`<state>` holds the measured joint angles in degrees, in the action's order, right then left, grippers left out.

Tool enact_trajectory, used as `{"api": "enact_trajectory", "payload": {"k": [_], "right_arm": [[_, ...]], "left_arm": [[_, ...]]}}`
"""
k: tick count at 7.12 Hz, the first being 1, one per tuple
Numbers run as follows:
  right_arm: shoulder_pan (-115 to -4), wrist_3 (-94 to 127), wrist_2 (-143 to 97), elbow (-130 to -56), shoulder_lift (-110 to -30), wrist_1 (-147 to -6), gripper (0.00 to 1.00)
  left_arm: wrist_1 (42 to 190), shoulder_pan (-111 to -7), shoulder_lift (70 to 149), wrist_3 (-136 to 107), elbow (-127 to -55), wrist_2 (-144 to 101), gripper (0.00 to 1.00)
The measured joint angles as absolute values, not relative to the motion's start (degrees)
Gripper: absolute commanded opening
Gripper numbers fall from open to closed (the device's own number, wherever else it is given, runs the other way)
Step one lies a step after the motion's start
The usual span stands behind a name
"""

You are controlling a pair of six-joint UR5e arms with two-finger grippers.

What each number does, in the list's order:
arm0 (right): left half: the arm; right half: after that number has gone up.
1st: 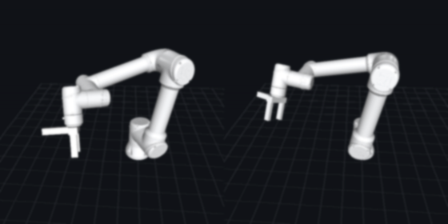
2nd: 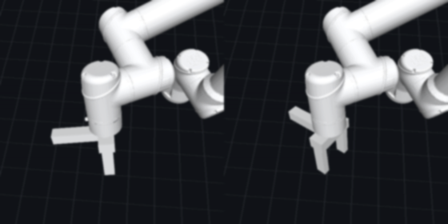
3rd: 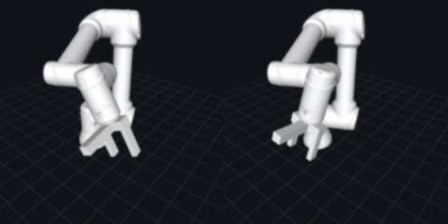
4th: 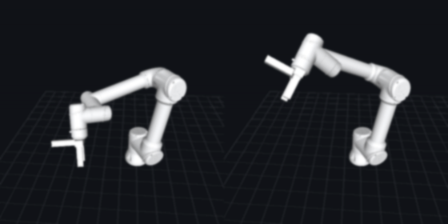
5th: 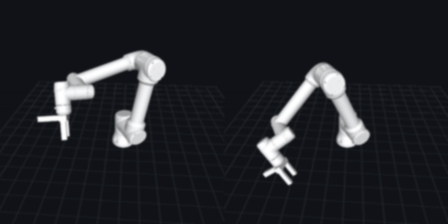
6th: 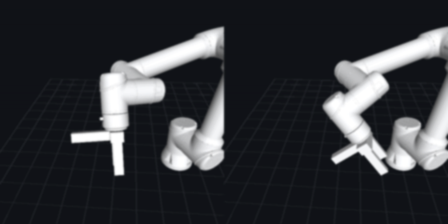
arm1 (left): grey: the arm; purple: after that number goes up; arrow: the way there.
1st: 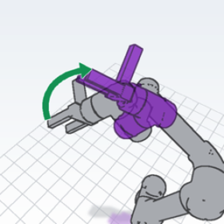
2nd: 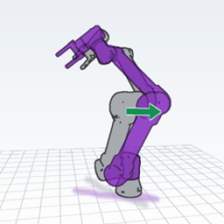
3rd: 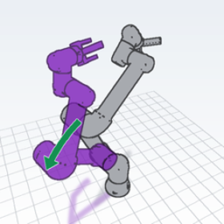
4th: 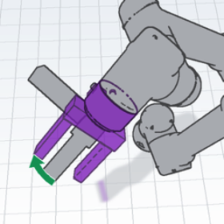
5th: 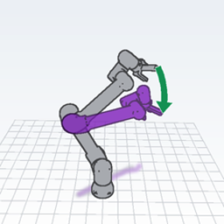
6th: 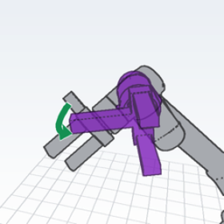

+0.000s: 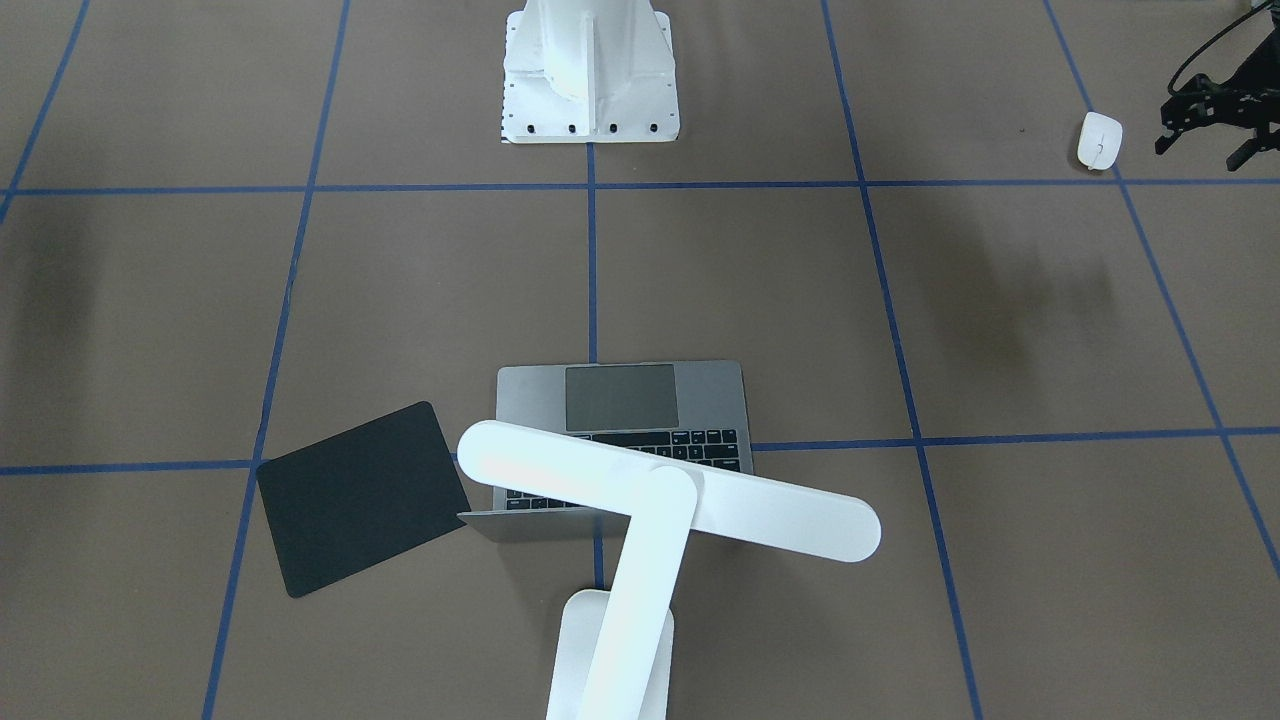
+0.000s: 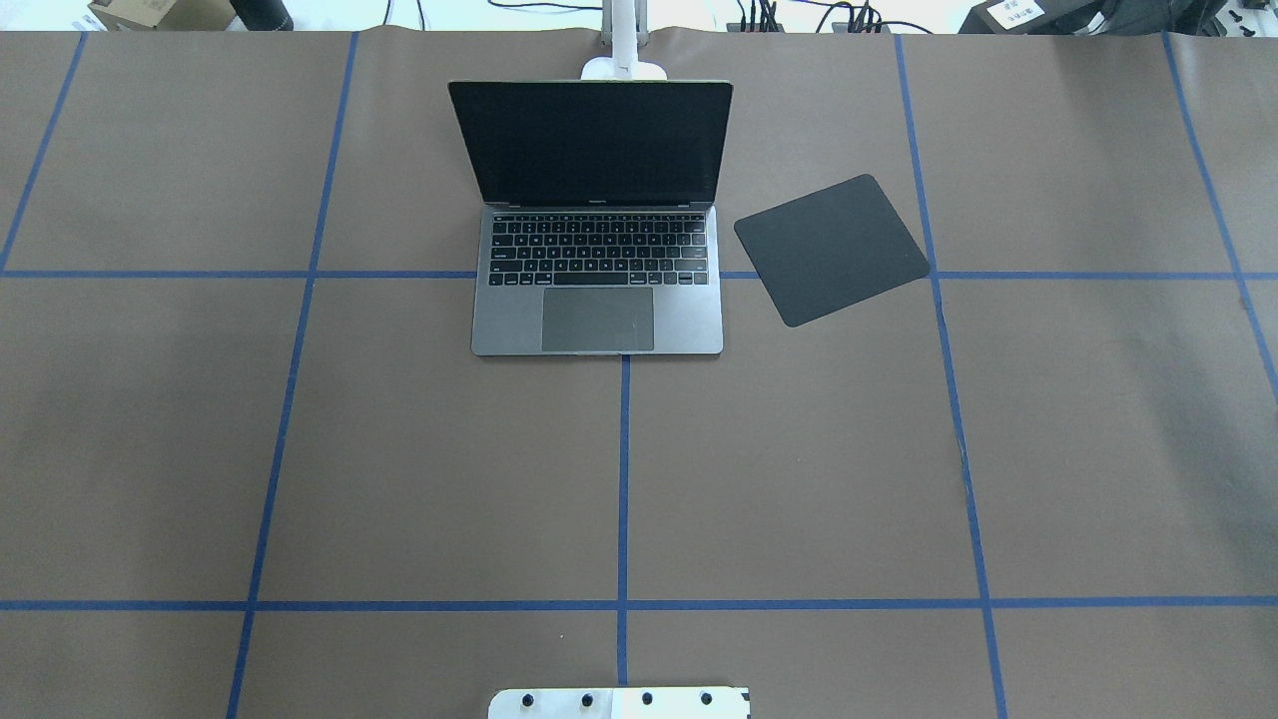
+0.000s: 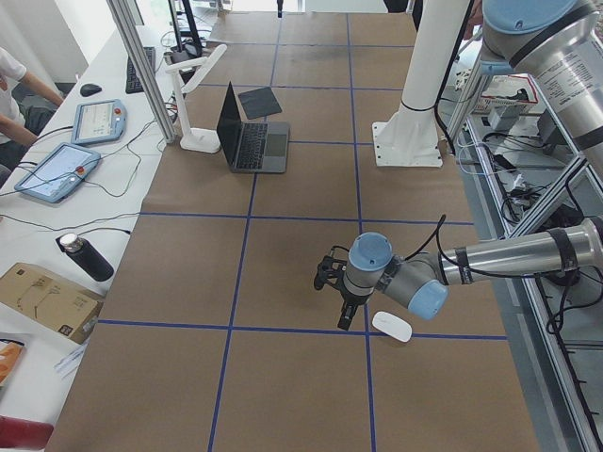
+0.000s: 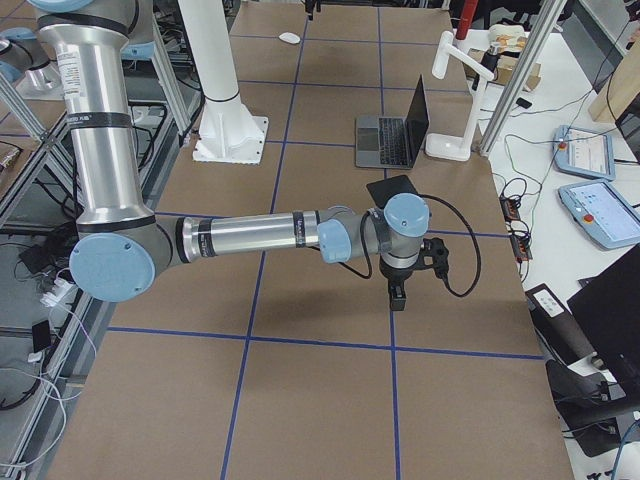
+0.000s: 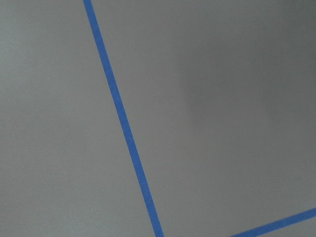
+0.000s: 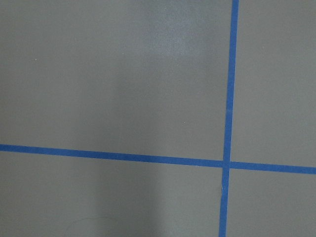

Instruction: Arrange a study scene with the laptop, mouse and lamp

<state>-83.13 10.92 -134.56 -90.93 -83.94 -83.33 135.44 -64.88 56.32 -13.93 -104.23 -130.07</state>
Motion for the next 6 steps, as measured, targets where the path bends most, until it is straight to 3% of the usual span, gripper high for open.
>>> {"api": "enact_trajectory", "payload": {"k": [6], "right_arm": [[-81.43,11.41,-134.56,-90.96,-83.93,-83.27,0.98]], "left_arm": [[136.5,-55.4,55.9,-16.42,-100.52,-130.38,1.0]]}}
